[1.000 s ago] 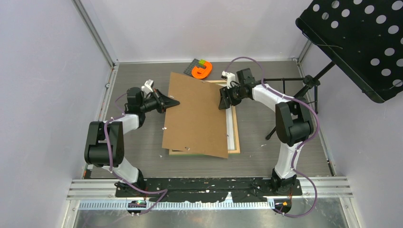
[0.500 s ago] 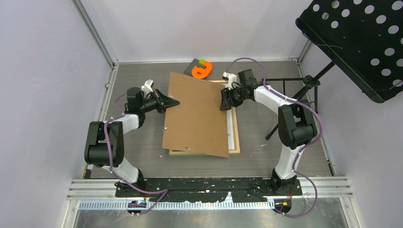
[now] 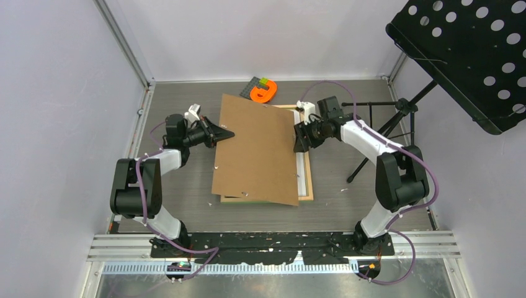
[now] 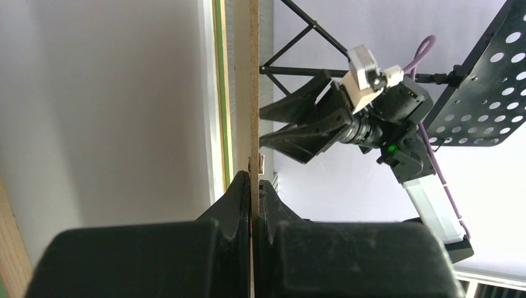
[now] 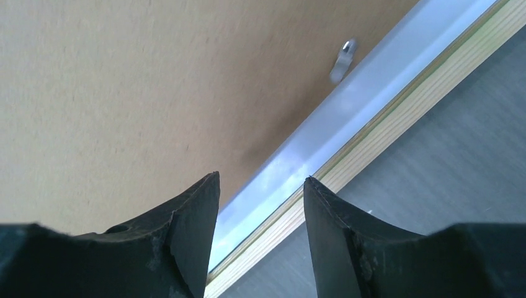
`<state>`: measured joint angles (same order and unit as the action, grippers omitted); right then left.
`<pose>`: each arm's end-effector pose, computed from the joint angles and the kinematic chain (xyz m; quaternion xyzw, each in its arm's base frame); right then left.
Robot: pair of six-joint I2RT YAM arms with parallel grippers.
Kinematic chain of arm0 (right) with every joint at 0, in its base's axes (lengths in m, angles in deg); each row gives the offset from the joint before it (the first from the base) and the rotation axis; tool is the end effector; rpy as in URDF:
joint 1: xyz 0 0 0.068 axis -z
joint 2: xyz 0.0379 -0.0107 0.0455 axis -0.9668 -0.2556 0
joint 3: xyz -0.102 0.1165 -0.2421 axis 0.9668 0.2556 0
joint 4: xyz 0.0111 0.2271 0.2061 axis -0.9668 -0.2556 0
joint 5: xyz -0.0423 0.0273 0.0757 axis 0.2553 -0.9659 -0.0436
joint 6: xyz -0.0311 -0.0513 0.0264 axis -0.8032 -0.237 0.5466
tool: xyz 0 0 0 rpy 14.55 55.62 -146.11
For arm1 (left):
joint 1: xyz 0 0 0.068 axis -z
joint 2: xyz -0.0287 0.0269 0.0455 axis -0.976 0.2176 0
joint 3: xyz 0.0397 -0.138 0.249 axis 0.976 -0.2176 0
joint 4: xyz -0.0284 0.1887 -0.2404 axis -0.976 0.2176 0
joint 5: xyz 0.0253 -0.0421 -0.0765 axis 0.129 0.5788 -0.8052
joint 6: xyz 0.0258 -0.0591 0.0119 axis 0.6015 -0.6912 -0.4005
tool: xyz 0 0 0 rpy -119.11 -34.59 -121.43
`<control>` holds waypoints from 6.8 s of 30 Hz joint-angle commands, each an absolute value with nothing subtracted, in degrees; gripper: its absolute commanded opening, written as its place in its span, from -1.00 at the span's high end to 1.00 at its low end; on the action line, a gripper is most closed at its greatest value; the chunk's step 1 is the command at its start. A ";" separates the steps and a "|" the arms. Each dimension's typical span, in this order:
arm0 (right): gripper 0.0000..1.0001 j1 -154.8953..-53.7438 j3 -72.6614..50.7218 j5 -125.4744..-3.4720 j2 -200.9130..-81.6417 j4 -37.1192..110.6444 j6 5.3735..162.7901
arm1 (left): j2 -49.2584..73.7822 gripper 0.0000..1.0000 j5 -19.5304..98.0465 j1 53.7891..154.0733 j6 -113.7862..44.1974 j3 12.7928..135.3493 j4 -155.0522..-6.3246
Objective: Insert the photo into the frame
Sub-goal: Adjust the photo frame item.
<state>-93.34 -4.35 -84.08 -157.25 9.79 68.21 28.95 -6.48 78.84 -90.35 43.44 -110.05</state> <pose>0.3812 0.1497 0.2068 -0.2860 0.8860 0.2470 0.2686 0.3602 -0.0506 0.1701 -0.1727 0.7525 -0.5967 0.2188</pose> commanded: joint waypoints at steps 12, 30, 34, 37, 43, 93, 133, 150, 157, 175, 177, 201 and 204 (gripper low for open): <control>-0.34 -94.38 6.15 -99.15 -146.86 5.20 60.24 | 24.52 1.00 -7.33 78.88 -88.15 44.88 -110.63; -0.34 -98.89 10.76 -100.79 -146.96 6.30 58.62 | 23.34 1.00 -6.75 78.49 -86.44 44.95 -108.68; -0.34 -99.41 10.87 -100.42 -147.43 6.46 58.49 | 23.65 1.00 -6.84 78.49 -86.81 44.97 -108.77; -0.34 -99.57 10.60 -99.41 -147.71 6.56 58.34 | 23.52 1.00 -6.97 78.49 -87.01 44.97 -108.82; -0.34 -99.57 9.57 -97.09 -148.17 6.86 58.11 | 23.12 1.00 -7.03 78.48 -87.20 44.80 -108.82; -0.28 -103.47 11.38 -98.44 -145.75 2.94 57.29 | 22.25 1.00 -6.68 78.40 -86.85 44.80 -108.28; -0.24 -104.08 8.09 -94.52 -148.72 3.97 59.00 | 22.30 1.00 -6.78 78.40 -87.52 44.81 -108.84; -0.22 -104.45 8.24 -94.07 -148.54 4.05 59.40 | 22.81 1.00 -6.18 78.40 -88.34 44.10 -110.31; -0.21 -104.41 8.49 -90.96 -147.52 4.00 59.53 | 23.16 1.00 -6.22 78.38 -88.36 44.20 -110.35; -0.20 -104.42 8.52 -90.31 -146.92 4.03 59.75 | 24.24 1.00 -6.35 78.40 -89.79 44.23 -112.09; -0.20 -104.31 8.34 -90.36 -147.02 3.94 59.72 | 25.03 1.00 -6.22 78.40 -91.21 43.98 -114.24; -0.22 -97.06 4.77 -89.81 -146.03 0.86 60.24 | 35.11 1.00 -6.91 78.40 -99.81 44.67 -127.95; -0.22 -95.51 4.56 -90.20 -146.01 0.86 60.65 | 35.71 1.00 -7.12 78.45 -100.12 44.97 -128.49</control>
<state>-97.37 6.91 -89.30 -148.51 1.11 59.71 35.46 -5.14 78.56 -97.41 43.38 -122.00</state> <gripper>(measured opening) 0.611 0.003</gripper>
